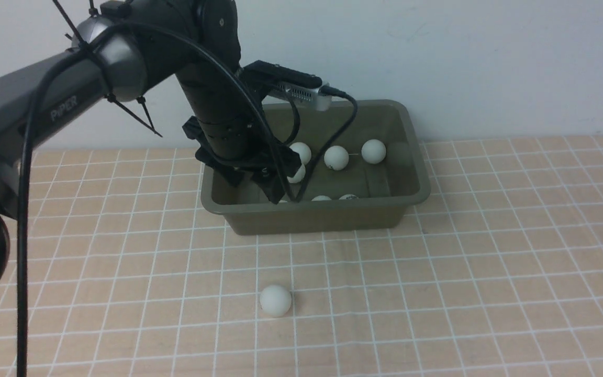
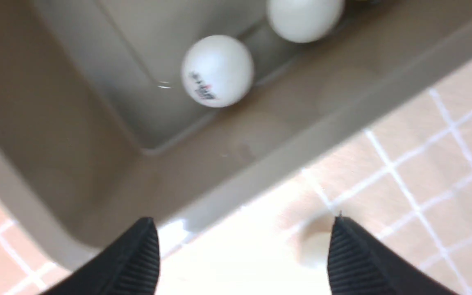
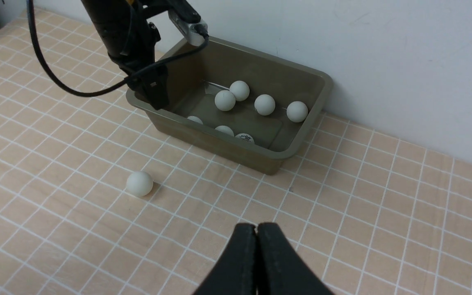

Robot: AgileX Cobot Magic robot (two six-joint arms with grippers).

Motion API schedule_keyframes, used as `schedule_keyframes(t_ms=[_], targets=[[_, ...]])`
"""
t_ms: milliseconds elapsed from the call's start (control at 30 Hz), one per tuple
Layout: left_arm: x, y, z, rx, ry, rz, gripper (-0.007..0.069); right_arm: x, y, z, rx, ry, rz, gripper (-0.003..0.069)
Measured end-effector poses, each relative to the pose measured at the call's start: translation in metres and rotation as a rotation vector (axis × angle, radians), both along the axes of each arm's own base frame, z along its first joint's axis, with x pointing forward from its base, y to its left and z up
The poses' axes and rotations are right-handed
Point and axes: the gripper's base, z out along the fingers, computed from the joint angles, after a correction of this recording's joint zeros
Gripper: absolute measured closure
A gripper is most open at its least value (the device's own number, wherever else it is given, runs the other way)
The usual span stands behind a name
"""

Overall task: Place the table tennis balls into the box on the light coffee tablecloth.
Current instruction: 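Reach for and grasp a ping pong ball on the table beside the basket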

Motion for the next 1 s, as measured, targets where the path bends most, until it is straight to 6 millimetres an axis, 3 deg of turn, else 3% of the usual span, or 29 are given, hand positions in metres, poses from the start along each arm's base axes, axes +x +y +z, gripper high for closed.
schedule_keyframes(t_ms=[267,367,567,767,1000], targets=[[-0.043,0.005,-0.023,0.008,0.15,-0.041,0.0167,0.0,0.0,0.0,-0.001,0.0,-0.001,0.0677],[-0.063,0.01,-0.044,0.02,0.209,-0.049,0.0167,0.0,0.0,0.0,-0.001,0.0,-0.001,0.0677],[-0.081,-0.006,-0.076,-0.037,0.175,-0.105,0.0167,0.0,0.0,0.0,-0.001,0.0,-0.001,0.0677],[-0.084,-0.027,-0.081,-0.051,0.04,-0.148,0.0167,0.0,0.0,0.0,-0.001,0.0,-0.001,0.0677],[-0.077,-0.023,-0.082,0.045,-0.046,-0.113,0.0167,0.0,0.0,0.0,-0.001,0.0,-0.001,0.0677]])
